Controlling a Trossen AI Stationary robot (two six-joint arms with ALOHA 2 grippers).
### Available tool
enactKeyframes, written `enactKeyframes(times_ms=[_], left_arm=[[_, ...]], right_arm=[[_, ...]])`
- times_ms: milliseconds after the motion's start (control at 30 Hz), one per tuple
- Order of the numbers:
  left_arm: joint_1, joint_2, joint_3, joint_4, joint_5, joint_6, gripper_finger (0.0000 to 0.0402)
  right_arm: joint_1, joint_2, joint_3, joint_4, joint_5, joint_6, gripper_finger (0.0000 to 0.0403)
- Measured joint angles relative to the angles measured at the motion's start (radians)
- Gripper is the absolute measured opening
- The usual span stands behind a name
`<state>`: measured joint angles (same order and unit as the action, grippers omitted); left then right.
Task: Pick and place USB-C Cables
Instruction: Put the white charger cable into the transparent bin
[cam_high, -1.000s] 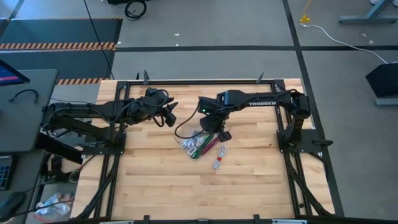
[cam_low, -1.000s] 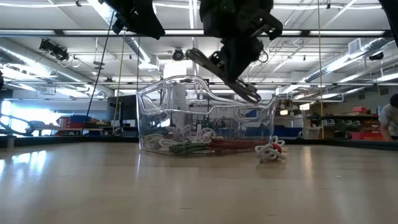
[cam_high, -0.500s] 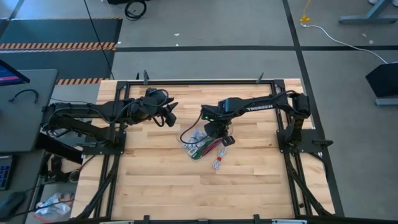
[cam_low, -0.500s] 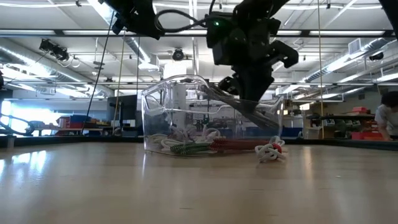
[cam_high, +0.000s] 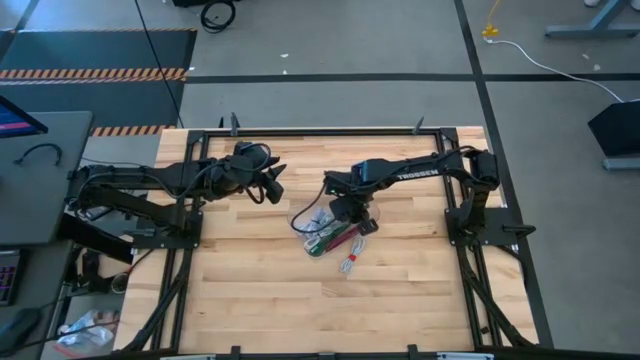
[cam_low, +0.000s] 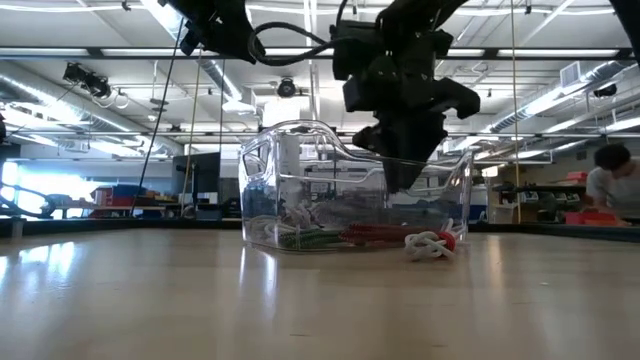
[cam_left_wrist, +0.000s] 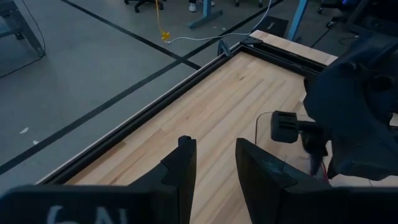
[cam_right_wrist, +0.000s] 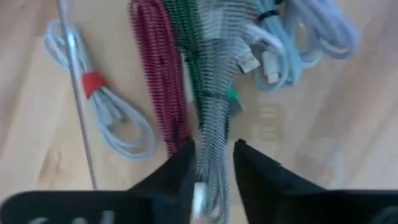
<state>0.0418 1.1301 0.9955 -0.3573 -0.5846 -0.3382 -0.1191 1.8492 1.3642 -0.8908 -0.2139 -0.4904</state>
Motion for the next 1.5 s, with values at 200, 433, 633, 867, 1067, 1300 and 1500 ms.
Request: enactKeyframes(times_ms=[200, 433, 633, 867, 1067, 1300, 1500], left_arm=[[0.000, 0.000, 0.000, 0.000, 0.000, 0.000, 0.0118], [0.000, 0.000, 0.000, 0.000, 0.000, 0.000, 0.0118], [0.001, 0.000, 0.000, 0.000, -0.001, 0.000, 0.0118], [0.020, 0.000, 0.001, -0.026, 0.003, 0.009, 0.0118], [0.072, 0.000, 0.001, -0.045, 0.101, 0.097, 0.0118], [0.125, 0.000, 0.001, -0.045, 0.188, 0.193, 0.0118], [0.154, 0.000, 0.001, -0.048, 0.190, 0.249, 0.0118]], right_arm=[[0.009, 0.000, 0.100, -0.037, 0.045, 0.025, 0.0157], [0.009, 0.000, 0.355, -0.358, 0.057, 0.269, 0.0162], [0.018, -0.020, 0.484, -0.679, 0.024, 0.593, 0.0159], [0.103, -0.147, 0.398, -0.678, -0.059, 1.006, 0.0159], [0.227, -0.202, 0.297, -0.617, 0.054, 1.415, 0.0159], [0.352, -0.178, 0.109, -0.253, 0.159, 1.803, 0.0159], [0.422, -0.179, -0.118, 0.086, 0.180, 2.074, 0.0163]])
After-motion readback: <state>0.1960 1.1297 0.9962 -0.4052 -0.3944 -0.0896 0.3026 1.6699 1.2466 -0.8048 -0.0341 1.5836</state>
